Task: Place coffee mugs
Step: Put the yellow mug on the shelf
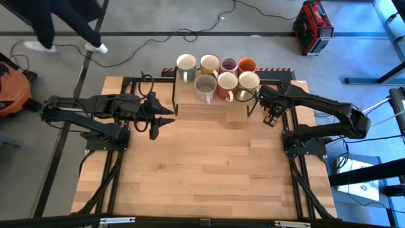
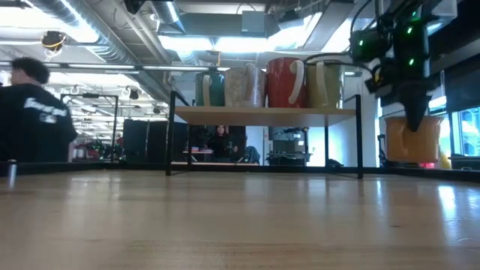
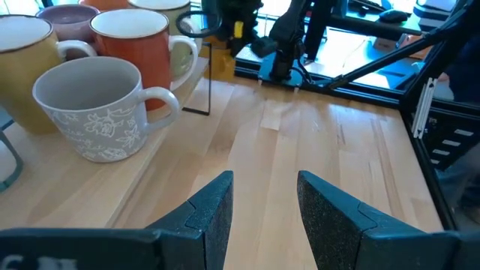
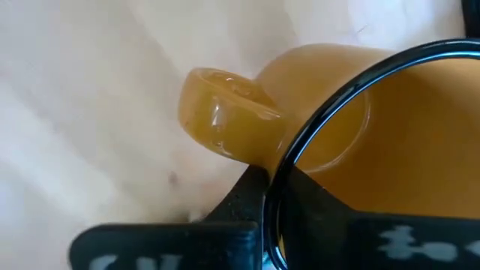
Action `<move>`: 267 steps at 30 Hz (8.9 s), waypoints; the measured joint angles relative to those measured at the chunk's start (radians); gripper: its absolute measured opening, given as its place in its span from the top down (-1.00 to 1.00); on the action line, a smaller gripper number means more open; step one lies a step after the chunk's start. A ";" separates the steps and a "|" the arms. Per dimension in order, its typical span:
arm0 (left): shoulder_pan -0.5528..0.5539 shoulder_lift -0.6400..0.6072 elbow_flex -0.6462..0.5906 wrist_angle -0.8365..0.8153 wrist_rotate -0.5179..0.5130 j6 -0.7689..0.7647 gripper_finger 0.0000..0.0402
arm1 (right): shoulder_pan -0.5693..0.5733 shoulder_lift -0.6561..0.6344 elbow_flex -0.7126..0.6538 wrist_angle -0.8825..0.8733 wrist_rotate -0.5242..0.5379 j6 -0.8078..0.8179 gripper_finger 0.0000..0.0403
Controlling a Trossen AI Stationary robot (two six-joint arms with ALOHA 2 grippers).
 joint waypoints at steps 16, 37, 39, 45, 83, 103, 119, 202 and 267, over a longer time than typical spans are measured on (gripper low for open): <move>0.000 0.000 0.000 0.000 0.000 0.002 0.28 | 0.520 -0.020 0.237 -0.155 -0.084 0.338 0.99; -0.093 0.000 0.000 -0.132 0.038 -0.022 0.28 | 0.874 0.646 0.556 0.260 -0.049 0.049 0.99; -0.115 0.000 0.000 -0.155 0.021 -0.025 0.28 | 0.859 0.706 0.629 0.274 -0.065 0.019 0.99; -0.180 0.000 0.000 -0.215 0.012 -0.058 0.28 | 0.820 0.845 0.798 0.253 -0.100 -0.060 0.99; -0.321 0.000 0.000 -0.229 -0.045 -0.147 0.28 | 1.074 0.870 1.014 0.177 0.166 0.488 0.01; -0.321 0.000 0.000 -0.226 -0.060 -0.271 0.28 | 1.185 0.870 0.302 1.183 0.657 0.950 0.02; -0.321 0.000 0.000 -0.227 -0.056 -0.302 0.28 | 1.057 0.903 0.234 1.489 0.509 0.624 0.27; -0.321 -0.169 0.000 -0.226 -0.087 -0.274 0.28 | 0.484 0.824 0.493 1.667 -0.065 -0.028 0.89; -0.321 -0.169 0.000 -0.215 -0.087 -0.257 0.28 | 0.494 0.876 0.528 1.618 0.107 -0.008 0.29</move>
